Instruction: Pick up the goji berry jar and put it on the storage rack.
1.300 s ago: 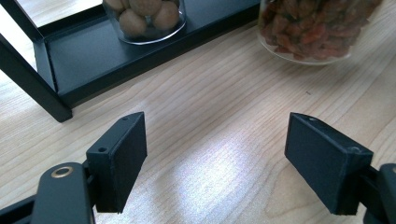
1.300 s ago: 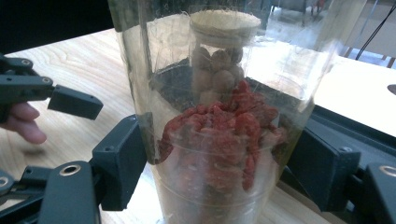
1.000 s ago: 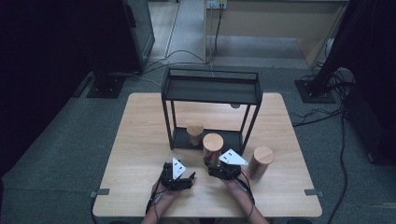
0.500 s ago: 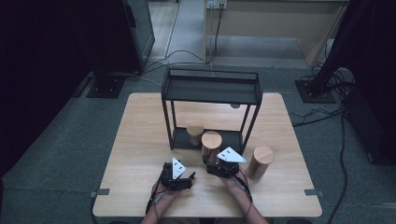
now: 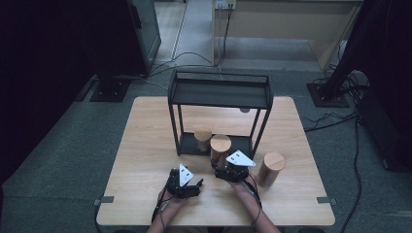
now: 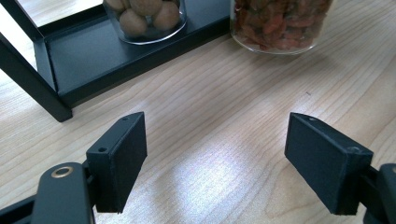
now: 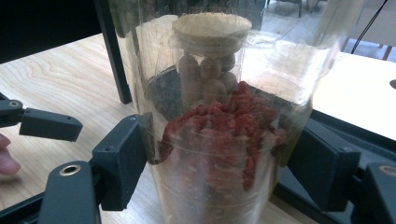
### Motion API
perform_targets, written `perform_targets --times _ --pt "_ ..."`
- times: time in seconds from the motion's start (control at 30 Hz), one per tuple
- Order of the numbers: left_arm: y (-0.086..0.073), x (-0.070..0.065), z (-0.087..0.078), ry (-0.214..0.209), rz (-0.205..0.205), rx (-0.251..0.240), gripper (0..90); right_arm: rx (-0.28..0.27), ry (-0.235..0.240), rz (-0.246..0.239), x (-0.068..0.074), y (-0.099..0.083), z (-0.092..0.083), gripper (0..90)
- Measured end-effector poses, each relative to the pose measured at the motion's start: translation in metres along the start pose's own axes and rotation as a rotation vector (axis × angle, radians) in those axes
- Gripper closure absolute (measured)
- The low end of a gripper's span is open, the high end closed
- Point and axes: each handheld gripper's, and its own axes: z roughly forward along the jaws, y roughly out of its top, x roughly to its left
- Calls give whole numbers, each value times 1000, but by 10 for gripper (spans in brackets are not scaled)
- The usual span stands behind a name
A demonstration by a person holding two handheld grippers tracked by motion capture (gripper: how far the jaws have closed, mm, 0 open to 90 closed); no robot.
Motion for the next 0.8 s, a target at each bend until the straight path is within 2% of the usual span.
perform_targets --times 0.3,0.8 --pt "0 0 0 -2 -2 -1 210 -2 -12 -8 1 3 6 249" --pt "0 1 0 -3 0 -3 210 3 -38 6 -1 4 16 249"
